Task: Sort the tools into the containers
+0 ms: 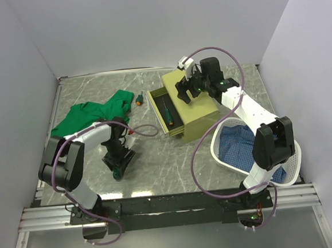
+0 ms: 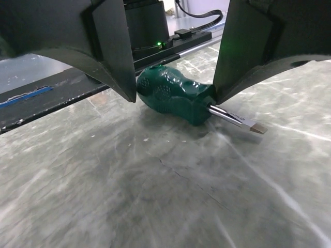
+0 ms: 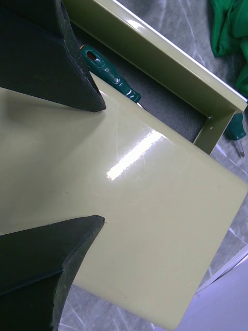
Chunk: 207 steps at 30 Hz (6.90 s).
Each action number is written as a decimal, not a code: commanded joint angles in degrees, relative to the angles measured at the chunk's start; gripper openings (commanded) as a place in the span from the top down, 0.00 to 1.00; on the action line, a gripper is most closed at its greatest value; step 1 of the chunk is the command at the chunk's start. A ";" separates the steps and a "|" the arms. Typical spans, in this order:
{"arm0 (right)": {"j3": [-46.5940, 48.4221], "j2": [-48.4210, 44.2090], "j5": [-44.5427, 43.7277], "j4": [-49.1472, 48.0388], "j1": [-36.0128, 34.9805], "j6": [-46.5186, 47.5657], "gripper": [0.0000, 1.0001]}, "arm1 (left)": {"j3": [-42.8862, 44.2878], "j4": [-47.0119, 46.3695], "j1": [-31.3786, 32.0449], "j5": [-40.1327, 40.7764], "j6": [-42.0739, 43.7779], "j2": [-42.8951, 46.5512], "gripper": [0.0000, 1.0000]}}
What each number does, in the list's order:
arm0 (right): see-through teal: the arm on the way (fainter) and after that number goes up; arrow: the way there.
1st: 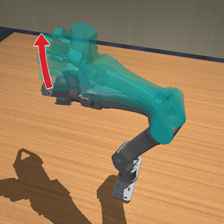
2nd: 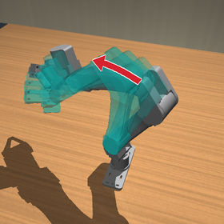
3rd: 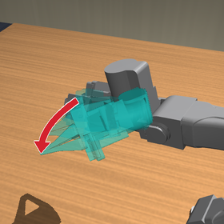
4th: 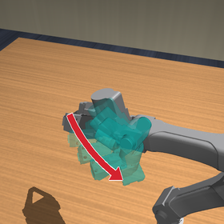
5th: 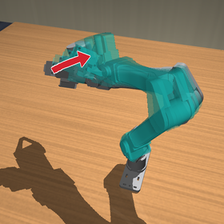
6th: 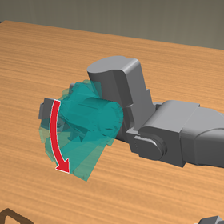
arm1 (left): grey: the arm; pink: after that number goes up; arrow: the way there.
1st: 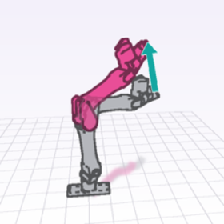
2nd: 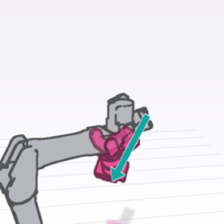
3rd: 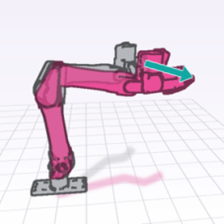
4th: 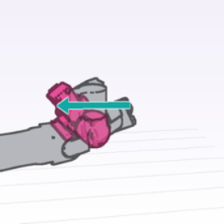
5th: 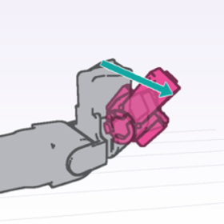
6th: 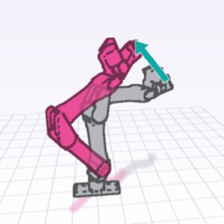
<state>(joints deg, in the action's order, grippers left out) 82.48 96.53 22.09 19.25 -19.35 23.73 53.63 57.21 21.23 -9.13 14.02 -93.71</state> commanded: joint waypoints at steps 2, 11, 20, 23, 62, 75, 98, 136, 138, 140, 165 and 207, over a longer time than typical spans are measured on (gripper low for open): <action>-4.61 4.02 -4.68 14.59 0.90 0.71 0.11 | -2.73 -1.31 0.04 0.60 0.04 1.16 0.45; -4.52 3.84 -4.77 14.59 0.90 0.62 0.11 | 3.39 2.28 -7.51 -0.45 1.36 2.04 0.99; -4.43 4.19 -4.42 14.33 0.90 0.36 0.11 | 38.12 9.95 -13.85 -21.16 1.73 -3.75 0.99; -3.99 4.80 -4.68 14.42 0.63 0.62 0.11 | 38.66 -1.28 -13.33 -36.89 -9.15 -4.55 0.99; -2.23 5.95 -7.50 14.42 -1.74 1.76 0.11 | 55.70 -29.28 -4.70 -35.93 -39.35 -21.68 0.32; -2.76 5.69 -7.32 14.42 -1.92 1.76 0.11 | 73.99 -17.57 -8.49 -4.08 -10.51 -40.93 0.36; -4.17 5.59 -7.23 14.24 -1.92 2.38 0.11 | 69.24 -22.06 -5.15 -2.21 -13.14 -42.60 0.42; -4.43 4.28 -9.25 13.98 -2.09 3.96 0.10 | 37.36 -32.86 -6.30 -31.81 -39.31 -8.86 0.99; -4.43 4.19 -9.52 14.07 -2.09 4.05 0.10 | 35.24 -35.06 -5.33 -32.53 -41.43 -7.98 0.99; -4.61 3.93 -9.69 14.15 -2.09 4.31 0.10 | 33.04 -34.36 -4.28 -30.70 -42.41 -7.89 0.99; -7.95 1.29 -10.13 13.80 -2.09 5.28 0.10 | 40.68 -36.48 2.06 -37.98 -39.17 -16.25 0.32; -6.54 4.28 -8.55 14.50 -2.00 4.40 0.11 | 41.56 -45.69 3.73 -48.69 -45.21 -31.53 0.99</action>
<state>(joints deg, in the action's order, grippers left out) 80.58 95.35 19.18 17.54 -21.63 24.71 94.43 19.09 25.15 -49.78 -25.15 -122.37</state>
